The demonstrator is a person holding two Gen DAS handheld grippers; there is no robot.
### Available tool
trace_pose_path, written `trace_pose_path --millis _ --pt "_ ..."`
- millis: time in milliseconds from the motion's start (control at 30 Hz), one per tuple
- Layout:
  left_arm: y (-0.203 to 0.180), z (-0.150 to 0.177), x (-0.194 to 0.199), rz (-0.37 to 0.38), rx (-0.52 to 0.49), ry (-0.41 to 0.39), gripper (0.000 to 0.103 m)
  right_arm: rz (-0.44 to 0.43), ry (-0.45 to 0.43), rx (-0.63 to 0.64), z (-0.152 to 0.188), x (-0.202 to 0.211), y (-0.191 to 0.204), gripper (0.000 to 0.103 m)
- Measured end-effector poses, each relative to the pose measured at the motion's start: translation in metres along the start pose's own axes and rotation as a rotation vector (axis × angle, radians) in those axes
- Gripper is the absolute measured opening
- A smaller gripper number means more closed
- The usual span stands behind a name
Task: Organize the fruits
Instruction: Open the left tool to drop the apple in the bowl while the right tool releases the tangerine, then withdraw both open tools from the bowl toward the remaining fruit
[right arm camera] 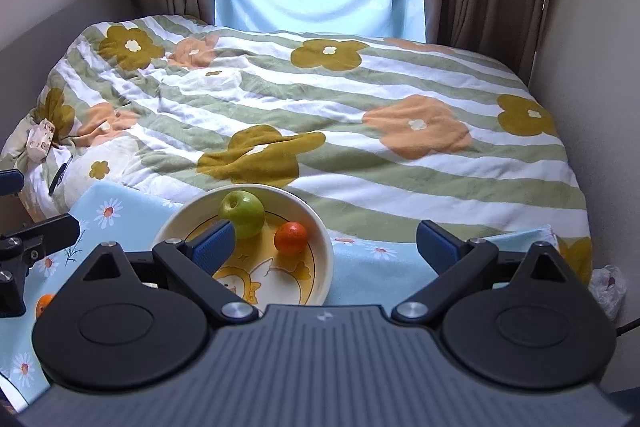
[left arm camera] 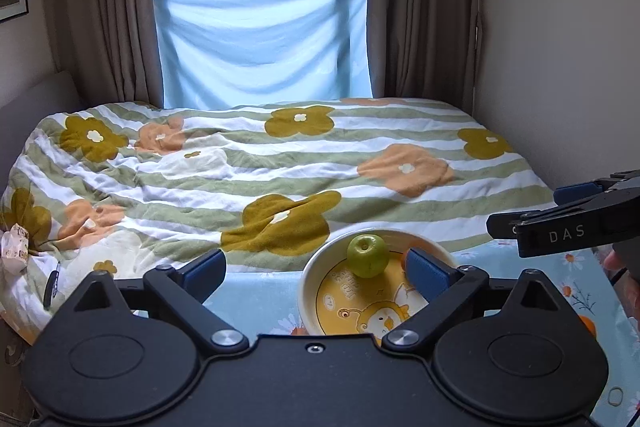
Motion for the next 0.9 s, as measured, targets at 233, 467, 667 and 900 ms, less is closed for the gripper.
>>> trace_pose_path --millis 233,467,667,900 --pt "0.008 0.012 0.062 -0.048 0.058 -0.042 0.101 -0.017 -0.054 0.028 0.020 0.068 0.016 0.103" --pt "0.010 0.040 0.108 -0.116 0.064 -0.072 0.101 -0.074 -0.071 0.066 0.049 0.111 0.030 0.103" --pt "0.010 0.070 0.116 -0.133 0.047 -0.049 0.101 -0.129 -0.065 0.102 0.078 0.126 0.036 0.103" --pt "0.016 0.106 0.091 -0.129 0.021 0.014 0.101 -0.199 -0.037 0.161 0.108 0.113 0.044 0.103"
Point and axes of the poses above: each gripper's, at about its wrist camera, not at the fingertips, and x roughly against the way its jaws point, y to its left, z to its underside, the point moved 7 cm from there along -x, roughly the way its jaws point, and after that the axes turned 14 degrees about -z, right-handed, at the moved point
